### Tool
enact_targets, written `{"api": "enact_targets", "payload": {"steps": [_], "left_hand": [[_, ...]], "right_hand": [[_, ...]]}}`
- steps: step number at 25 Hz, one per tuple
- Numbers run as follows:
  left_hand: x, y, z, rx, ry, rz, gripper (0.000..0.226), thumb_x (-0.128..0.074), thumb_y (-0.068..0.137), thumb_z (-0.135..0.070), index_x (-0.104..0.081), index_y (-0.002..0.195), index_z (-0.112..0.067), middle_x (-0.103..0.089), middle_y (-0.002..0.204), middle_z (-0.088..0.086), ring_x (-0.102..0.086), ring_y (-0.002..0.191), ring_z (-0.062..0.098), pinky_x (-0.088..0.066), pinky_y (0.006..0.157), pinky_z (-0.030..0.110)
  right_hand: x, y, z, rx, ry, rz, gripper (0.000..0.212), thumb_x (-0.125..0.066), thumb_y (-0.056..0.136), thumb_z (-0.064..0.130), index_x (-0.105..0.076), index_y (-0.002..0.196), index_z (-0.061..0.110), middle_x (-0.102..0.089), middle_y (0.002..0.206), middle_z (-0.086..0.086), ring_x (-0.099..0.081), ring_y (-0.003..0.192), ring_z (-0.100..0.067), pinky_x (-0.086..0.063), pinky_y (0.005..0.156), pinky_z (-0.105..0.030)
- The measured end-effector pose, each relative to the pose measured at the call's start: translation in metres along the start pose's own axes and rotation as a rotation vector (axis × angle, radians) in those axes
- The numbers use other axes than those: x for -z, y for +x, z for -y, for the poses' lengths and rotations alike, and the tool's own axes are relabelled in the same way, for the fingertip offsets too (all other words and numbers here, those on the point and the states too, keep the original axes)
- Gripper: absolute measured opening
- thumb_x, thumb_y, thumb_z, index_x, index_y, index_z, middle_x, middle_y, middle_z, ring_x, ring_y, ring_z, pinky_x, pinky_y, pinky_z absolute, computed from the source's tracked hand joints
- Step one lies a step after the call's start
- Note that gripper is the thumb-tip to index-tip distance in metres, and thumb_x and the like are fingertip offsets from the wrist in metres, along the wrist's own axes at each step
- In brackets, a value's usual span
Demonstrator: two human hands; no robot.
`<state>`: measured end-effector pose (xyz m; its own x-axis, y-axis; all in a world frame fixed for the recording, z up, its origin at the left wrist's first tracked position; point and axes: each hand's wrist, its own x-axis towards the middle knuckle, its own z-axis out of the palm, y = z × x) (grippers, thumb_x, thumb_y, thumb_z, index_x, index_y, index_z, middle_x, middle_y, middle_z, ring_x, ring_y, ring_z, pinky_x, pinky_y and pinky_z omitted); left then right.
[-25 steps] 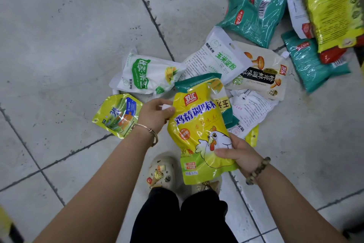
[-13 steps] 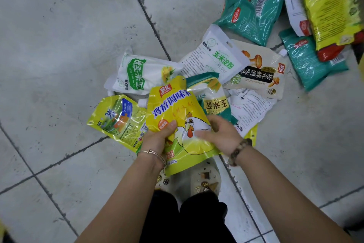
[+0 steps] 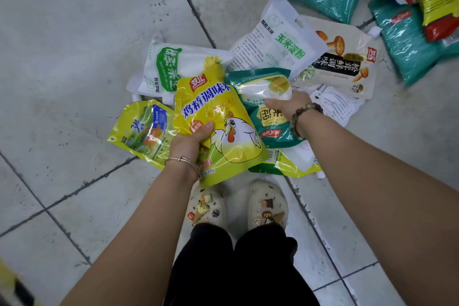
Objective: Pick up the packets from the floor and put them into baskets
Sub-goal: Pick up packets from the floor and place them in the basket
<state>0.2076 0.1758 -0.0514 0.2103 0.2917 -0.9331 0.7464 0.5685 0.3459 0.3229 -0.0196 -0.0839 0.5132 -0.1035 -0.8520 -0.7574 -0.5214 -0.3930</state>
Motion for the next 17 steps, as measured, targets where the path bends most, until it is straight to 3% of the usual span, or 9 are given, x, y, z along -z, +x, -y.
{"api": "enact_targets", "payload": {"steps": [2,4,8,13,17], "left_hand": [[0.000,-0.005,-0.008,-0.024,0.036,0.014,0.024,-0.081,0.067,-0.018,-0.068,0.087,-0.015,-0.074,0.087,0.011,-0.070,0.078,0.031,-0.057,0.070,0.047],[-0.002,-0.016,-0.018,-0.051,0.092,0.035,0.021,-0.080,0.068,-0.017,-0.069,0.085,-0.015,-0.074,0.078,0.005,-0.071,0.069,0.025,-0.056,0.064,0.039],[-0.004,-0.057,-0.039,-0.067,0.254,0.065,0.034,-0.082,0.067,-0.022,-0.068,0.097,-0.013,-0.073,0.092,0.012,-0.070,0.080,0.030,-0.057,0.075,0.048],[-0.014,-0.137,-0.070,-0.138,0.385,0.229,0.023,-0.079,0.071,-0.020,-0.070,0.092,-0.016,-0.072,0.097,0.009,-0.069,0.088,0.032,-0.054,0.084,0.052],[-0.033,-0.221,-0.094,-0.149,0.434,0.386,0.027,-0.078,0.065,-0.019,-0.070,0.090,-0.018,-0.074,0.094,0.005,-0.070,0.085,0.028,-0.055,0.080,0.046]], "right_hand": [[0.004,-0.018,-0.008,0.006,0.083,0.023,0.020,-0.073,0.077,0.014,-0.064,0.095,0.016,-0.065,0.093,0.000,-0.058,0.075,-0.010,-0.046,0.069,-0.022],[0.013,-0.042,-0.013,-0.027,0.111,0.045,0.027,-0.069,0.079,0.004,-0.066,0.106,0.008,-0.065,0.099,-0.004,-0.060,0.085,-0.017,-0.046,0.079,-0.026],[0.049,-0.103,-0.017,-0.035,0.187,-0.018,0.028,-0.067,0.080,0.001,-0.066,0.108,0.007,-0.064,0.095,-0.002,-0.061,0.086,-0.018,-0.048,0.080,-0.029],[0.098,-0.205,-0.012,-0.081,0.438,-0.203,0.023,-0.067,0.080,-0.001,-0.067,0.100,0.010,-0.066,0.089,-0.004,-0.063,0.066,-0.008,-0.050,0.054,-0.018],[0.140,-0.290,-0.006,-0.112,0.597,-0.367,0.018,-0.069,0.078,0.001,-0.066,0.086,0.017,-0.067,0.079,0.002,-0.063,0.062,-0.005,-0.051,0.050,-0.018]]}}
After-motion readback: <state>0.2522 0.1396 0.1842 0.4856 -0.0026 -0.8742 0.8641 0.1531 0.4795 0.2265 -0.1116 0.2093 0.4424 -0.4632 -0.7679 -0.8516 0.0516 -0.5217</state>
